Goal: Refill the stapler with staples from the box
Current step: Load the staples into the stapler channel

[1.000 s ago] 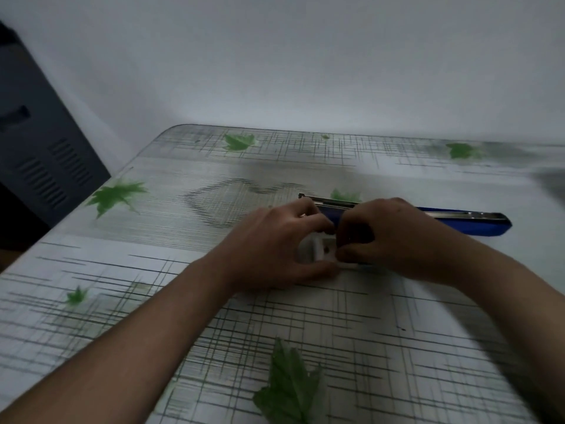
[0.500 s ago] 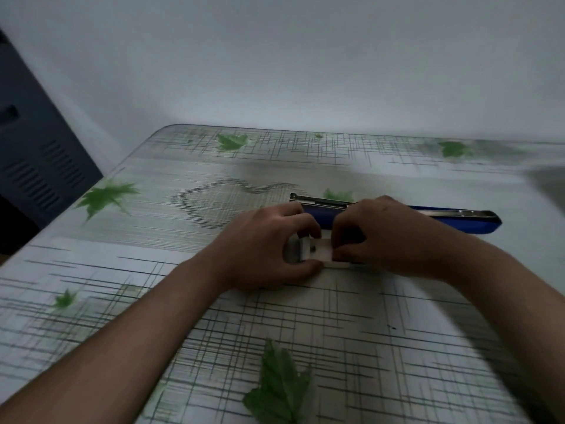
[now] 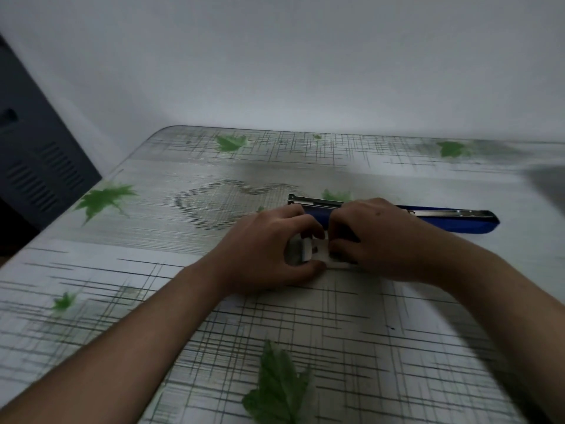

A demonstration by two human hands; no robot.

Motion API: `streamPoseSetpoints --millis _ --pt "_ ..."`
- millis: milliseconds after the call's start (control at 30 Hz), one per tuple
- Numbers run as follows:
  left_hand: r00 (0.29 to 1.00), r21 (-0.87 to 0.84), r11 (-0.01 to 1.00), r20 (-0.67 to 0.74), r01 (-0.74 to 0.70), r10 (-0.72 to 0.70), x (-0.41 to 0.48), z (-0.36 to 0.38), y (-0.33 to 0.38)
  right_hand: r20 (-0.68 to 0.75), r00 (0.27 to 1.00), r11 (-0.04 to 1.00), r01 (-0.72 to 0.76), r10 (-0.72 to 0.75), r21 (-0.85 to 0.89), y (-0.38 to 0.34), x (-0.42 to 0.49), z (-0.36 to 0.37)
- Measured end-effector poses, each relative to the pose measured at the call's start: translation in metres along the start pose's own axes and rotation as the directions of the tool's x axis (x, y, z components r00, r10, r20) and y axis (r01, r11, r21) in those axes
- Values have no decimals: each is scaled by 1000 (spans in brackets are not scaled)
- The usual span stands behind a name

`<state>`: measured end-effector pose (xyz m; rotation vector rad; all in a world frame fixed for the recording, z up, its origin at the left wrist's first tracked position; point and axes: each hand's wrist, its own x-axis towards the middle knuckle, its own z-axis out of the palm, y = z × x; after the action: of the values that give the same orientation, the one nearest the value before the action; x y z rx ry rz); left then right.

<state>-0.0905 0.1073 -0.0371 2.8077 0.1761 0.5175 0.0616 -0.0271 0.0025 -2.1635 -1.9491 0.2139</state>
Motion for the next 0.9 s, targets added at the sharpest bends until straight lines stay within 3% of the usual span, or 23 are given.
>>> streamPoseSetpoints --millis 200,467,900 --pt "999 -10 1000 -49 7 -8 0 -2 3 -140 990 1000 -12 13 8 4 4 7" --pt "970 -133 991 -243 -8 -25 4 2 5 -256 967 995 28 -2 98 0 5 9" --pt "965 -152 988 -258 -4 -36 5 4 2 -339 939 988 109 -65 112 -1 5 11"
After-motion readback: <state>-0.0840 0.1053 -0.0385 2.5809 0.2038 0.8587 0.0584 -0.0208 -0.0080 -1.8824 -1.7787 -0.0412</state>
